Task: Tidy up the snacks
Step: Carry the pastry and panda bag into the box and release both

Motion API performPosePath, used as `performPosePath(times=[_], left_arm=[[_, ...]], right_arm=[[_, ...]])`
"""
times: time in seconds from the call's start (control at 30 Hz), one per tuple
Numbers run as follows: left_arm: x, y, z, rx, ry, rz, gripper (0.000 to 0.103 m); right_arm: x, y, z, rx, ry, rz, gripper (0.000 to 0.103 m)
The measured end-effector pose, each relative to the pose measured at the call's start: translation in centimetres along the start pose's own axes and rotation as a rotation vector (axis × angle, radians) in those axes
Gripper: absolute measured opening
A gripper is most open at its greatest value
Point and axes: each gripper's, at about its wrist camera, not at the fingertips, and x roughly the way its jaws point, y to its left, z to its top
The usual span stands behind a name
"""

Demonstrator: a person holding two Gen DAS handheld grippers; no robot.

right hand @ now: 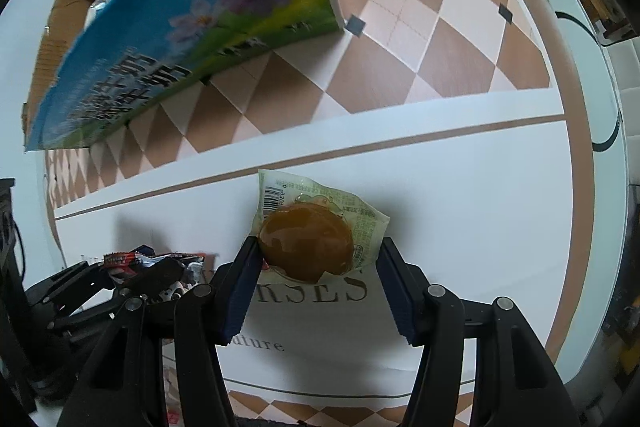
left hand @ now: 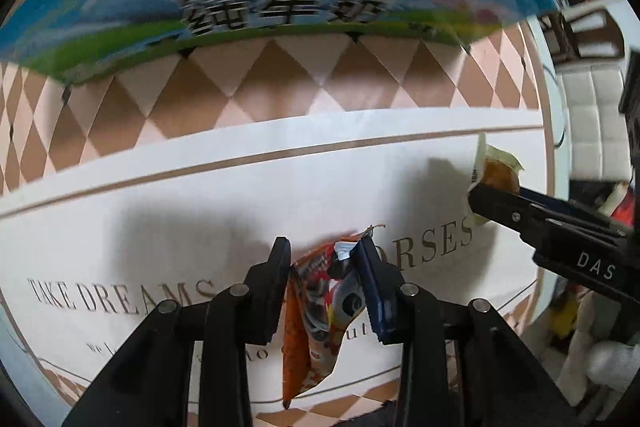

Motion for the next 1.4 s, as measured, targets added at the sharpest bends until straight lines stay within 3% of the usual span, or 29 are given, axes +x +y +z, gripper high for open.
performPosePath(times=[0.17, 0.3, 0.43, 0.5, 0.63, 0.77, 1.03, 1.1, 1.13, 1.17, 1.3, 1.4], left_arm=[[-0.7, 2.5, 0.4, -0.049, -0.007, -0.010, 0.032], [1.3, 3.6, 0.8, -0.061, 0.090, -0.006, 0.034], [0.9, 5.6, 0.6, -0.110, 0.100, -0.007, 0.038], [0.2, 5.9, 0.3, -0.099, 0.097, 0.031, 0.042], [-0.2, 5.3, -1.1, -0.013, 0.091, 0.099, 0.061], [1.3, 5.4, -1.9, 0.002, 0.141, 0.141, 0.064], [1.5, 3.4, -2.3, 0.113, 0.102, 0.247, 0.064], [1.8, 2.7, -2.4, 0.120, 0.107, 0.253, 0.059], [1.9, 2.2, -2.4, 0.121, 0.107, 0.245, 0.049], [2.4, 1.2, -2.5, 0.120, 0.112, 0.246, 0.046], [1.7, 0.5, -2.8, 0.124, 0.113, 0.262, 0.039], [0.6, -0.1, -2.7, 0.088, 0.104, 0.227, 0.038]], right_arm=[[-0.6, 0.6, 0.4, -0.010, -0.005, 0.014, 0.061], [0.2, 1.0, 0.6, -0.008, 0.021, 0.021, 0.061], [0.5, 0.6, 0.6, 0.001, 0.032, 0.033, 0.061], [0.5, 0.4, 0.4, 0.005, 0.033, 0.036, 0.061], [0.4, -0.2, 0.2, 0.014, 0.035, 0.035, 0.061], [0.3, -0.7, 0.1, 0.019, 0.035, 0.027, 0.061], [0.4, -0.8, 0.0, 0.026, 0.035, 0.020, 0.061], [0.5, -0.7, -0.2, 0.027, 0.033, 0.021, 0.061], [0.6, -0.5, -0.2, 0.027, 0.033, 0.021, 0.061], [0.7, -0.4, -0.2, 0.027, 0.033, 0.022, 0.061], [0.6, -0.2, -0.2, 0.021, 0.025, 0.028, 0.061], [0.0, -0.1, -0.1, 0.015, 0.018, 0.040, 0.061]])
